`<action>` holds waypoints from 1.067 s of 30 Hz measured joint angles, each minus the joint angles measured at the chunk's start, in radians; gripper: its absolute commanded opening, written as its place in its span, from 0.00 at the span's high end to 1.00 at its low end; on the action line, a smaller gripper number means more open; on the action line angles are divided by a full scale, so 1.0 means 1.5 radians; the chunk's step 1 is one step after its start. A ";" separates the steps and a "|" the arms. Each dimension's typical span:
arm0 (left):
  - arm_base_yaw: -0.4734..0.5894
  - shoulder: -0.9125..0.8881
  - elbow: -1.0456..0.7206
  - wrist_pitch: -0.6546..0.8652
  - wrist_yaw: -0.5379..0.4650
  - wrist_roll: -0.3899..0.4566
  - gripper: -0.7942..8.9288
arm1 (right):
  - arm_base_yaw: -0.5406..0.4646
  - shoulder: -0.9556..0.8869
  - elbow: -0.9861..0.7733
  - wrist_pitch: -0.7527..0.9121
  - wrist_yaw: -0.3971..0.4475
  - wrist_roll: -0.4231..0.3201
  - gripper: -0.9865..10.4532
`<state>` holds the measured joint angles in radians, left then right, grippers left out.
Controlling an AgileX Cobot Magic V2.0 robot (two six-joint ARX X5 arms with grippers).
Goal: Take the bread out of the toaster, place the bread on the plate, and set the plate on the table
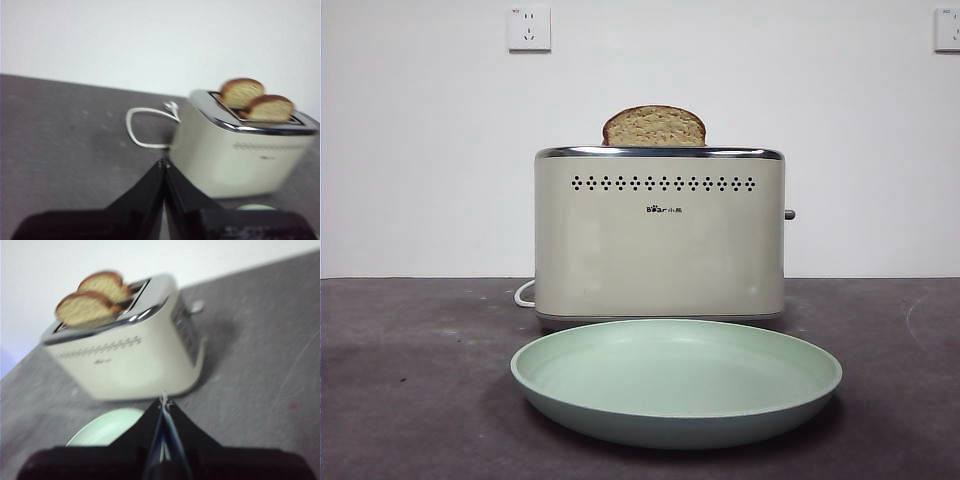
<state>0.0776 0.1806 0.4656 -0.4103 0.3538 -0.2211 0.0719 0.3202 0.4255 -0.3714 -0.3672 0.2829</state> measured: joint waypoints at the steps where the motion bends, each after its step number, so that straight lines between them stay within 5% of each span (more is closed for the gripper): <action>1: 0.000 0.014 0.022 -0.020 0.009 0.003 0.92 | 0.000 0.024 0.028 -0.024 -0.014 -0.006 0.92; 14: 0.000 0.166 0.261 -0.242 0.173 0.076 0.93 | 0.005 0.259 0.368 -0.340 -0.148 -0.157 0.92; 19: -0.002 0.193 0.308 -0.299 0.203 0.103 0.93 | 0.023 0.276 0.406 -0.412 -0.204 -0.190 0.92; 25: -0.010 0.194 0.311 -0.302 0.203 0.115 0.91 | 0.040 0.275 0.406 -0.446 -0.208 -0.213 0.90; 27: -0.012 0.194 0.311 -0.302 0.203 0.117 0.81 | 0.040 0.275 0.406 -0.446 -0.208 -0.214 0.87; 30: -0.013 0.194 0.311 -0.302 0.203 0.118 0.42 | 0.040 0.275 0.406 -0.446 -0.208 -0.216 0.56; 32: -0.015 0.194 0.311 -0.302 0.203 0.118 0.33 | 0.040 0.275 0.406 -0.446 -0.208 -0.216 0.36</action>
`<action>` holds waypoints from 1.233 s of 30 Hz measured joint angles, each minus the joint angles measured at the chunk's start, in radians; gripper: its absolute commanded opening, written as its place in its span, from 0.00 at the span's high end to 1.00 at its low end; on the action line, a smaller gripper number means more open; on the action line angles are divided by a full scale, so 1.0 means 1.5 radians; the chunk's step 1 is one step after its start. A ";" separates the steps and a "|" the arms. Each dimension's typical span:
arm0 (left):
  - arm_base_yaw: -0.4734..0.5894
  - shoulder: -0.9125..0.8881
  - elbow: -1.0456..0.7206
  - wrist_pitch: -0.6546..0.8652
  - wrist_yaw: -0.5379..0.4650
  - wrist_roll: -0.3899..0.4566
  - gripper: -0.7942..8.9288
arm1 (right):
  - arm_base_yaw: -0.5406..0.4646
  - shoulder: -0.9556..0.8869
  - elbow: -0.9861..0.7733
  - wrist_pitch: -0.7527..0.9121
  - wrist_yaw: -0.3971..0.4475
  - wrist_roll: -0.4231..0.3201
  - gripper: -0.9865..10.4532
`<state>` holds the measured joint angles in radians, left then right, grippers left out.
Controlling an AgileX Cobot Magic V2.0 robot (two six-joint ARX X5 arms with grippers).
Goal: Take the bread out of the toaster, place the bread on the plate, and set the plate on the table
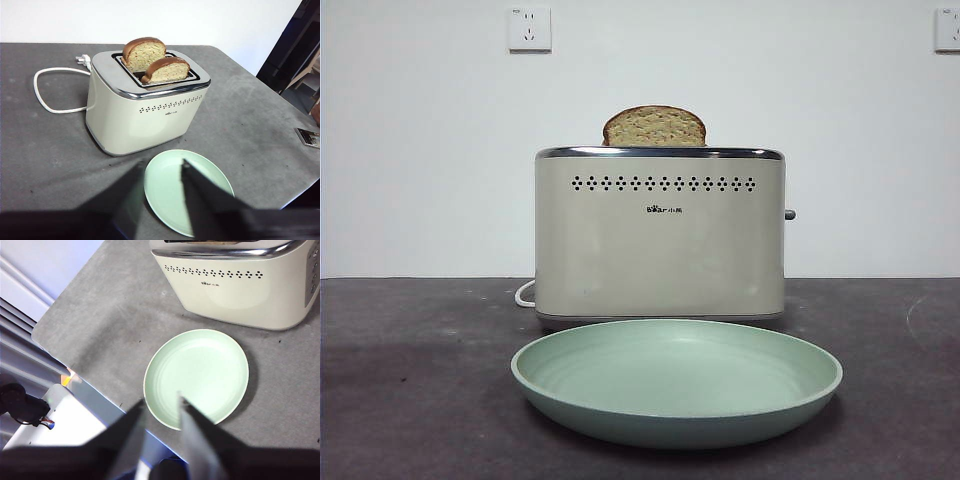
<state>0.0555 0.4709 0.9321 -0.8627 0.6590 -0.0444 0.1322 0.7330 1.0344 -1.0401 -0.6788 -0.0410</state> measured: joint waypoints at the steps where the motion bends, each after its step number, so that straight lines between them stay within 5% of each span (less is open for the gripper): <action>1: 0.000 0.000 0.000 0.000 0.000 0.000 0.33 | 0.000 0.000 0.000 0.000 0.000 0.000 0.32; 17: -0.048 0.102 0.001 0.125 0.017 0.034 0.33 | 0.000 0.000 0.000 -0.011 -0.001 0.002 0.34; 30: -0.174 0.340 0.002 0.450 0.011 0.059 0.33 | 0.000 0.000 0.000 -0.011 -0.001 0.002 0.34; 37: -0.245 0.473 0.002 0.599 -0.057 0.070 0.33 | 0.000 0.000 0.000 -0.011 -0.001 0.002 0.34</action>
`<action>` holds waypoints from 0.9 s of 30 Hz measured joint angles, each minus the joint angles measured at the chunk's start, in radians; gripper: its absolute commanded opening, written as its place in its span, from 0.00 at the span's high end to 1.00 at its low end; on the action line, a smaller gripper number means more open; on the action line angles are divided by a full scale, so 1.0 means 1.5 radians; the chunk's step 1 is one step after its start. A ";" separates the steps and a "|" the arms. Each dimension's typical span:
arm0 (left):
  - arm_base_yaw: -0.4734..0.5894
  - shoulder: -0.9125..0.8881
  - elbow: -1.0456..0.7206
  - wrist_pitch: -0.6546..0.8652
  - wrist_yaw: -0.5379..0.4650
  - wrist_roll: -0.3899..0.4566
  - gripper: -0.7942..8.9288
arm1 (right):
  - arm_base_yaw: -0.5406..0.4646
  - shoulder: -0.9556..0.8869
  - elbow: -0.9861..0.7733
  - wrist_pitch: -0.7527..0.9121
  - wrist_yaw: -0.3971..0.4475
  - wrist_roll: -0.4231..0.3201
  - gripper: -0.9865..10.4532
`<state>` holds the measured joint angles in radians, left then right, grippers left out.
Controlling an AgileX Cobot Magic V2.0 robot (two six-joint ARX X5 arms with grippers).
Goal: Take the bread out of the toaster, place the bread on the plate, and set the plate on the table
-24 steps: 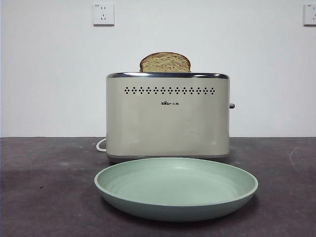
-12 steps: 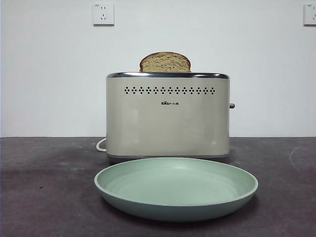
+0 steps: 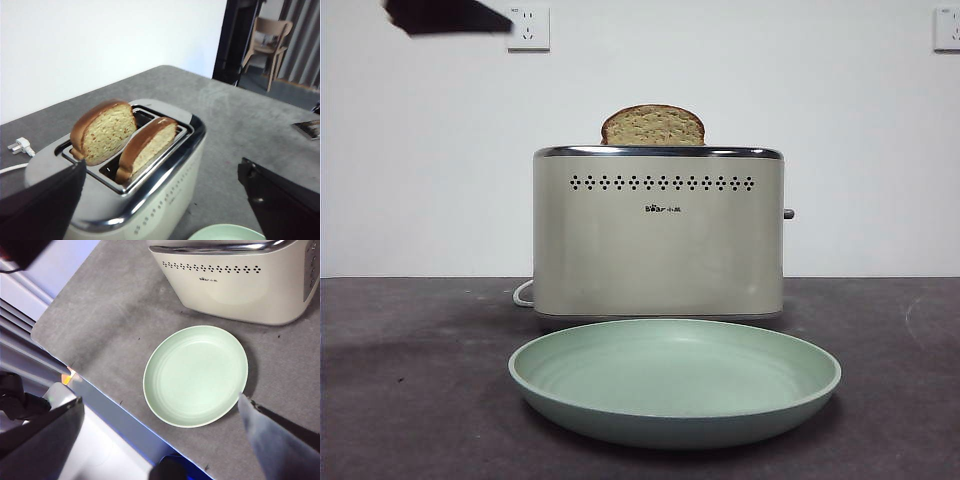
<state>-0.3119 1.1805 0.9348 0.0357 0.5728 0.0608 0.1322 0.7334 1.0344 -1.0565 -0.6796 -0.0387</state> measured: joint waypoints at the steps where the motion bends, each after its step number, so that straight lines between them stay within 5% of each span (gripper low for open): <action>1: -0.008 0.018 0.000 0.016 -0.010 0.001 0.33 | 0.000 0.000 0.000 0.000 0.000 0.000 0.34; 23: -0.096 0.301 0.165 0.044 -0.097 0.057 0.34 | 0.000 0.014 0.000 -0.002 0.000 0.000 0.34; 25: -0.102 0.305 0.165 0.043 -0.109 0.059 0.44 | 0.000 0.014 0.000 -0.002 0.001 0.000 0.34; 27: -0.108 0.306 0.165 0.042 -0.118 0.062 0.65 | 0.000 0.014 0.000 -0.003 0.001 0.000 0.34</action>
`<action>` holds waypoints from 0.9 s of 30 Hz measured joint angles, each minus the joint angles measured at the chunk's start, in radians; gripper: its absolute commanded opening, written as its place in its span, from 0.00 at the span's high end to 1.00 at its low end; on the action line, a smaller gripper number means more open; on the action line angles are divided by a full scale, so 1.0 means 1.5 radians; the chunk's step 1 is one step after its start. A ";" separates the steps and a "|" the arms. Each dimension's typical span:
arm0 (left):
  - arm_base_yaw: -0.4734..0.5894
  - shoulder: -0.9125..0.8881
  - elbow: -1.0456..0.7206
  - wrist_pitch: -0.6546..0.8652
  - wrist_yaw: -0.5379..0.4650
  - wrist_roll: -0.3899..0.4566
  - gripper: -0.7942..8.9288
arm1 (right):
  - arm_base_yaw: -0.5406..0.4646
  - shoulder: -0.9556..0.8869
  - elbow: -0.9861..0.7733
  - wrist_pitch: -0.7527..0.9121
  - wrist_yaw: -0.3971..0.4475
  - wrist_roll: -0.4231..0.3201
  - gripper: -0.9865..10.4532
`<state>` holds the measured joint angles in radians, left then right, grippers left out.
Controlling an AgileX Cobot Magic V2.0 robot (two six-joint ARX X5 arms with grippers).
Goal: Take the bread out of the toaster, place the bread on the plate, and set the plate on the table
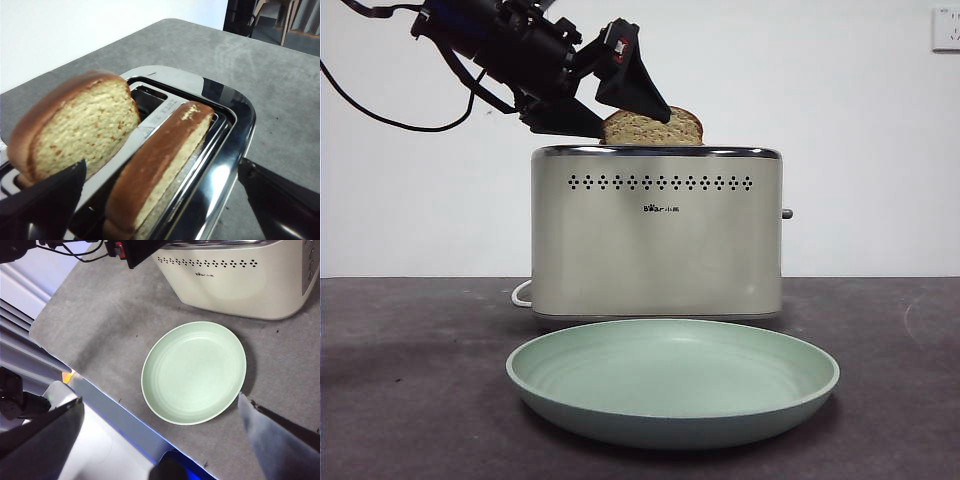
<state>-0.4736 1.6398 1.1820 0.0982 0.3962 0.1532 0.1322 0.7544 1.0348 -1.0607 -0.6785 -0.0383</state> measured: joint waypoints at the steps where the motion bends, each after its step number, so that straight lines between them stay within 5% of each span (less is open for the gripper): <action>1: -0.001 0.000 0.000 -0.001 -0.001 0.001 0.73 | 0.000 0.000 0.000 0.000 0.000 0.000 0.34; 4: -0.002 0.000 0.001 -0.009 -0.001 0.003 0.93 | 0.000 0.000 0.000 -0.001 0.000 0.000 0.34; 27: -0.002 -0.002 0.045 -0.061 -0.013 0.007 0.93 | 0.000 0.000 0.000 -0.004 0.001 0.000 0.34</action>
<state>-0.4770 1.6375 1.2488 0.0067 0.3763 0.1642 0.1322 0.7544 1.0348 -1.0668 -0.6773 -0.0383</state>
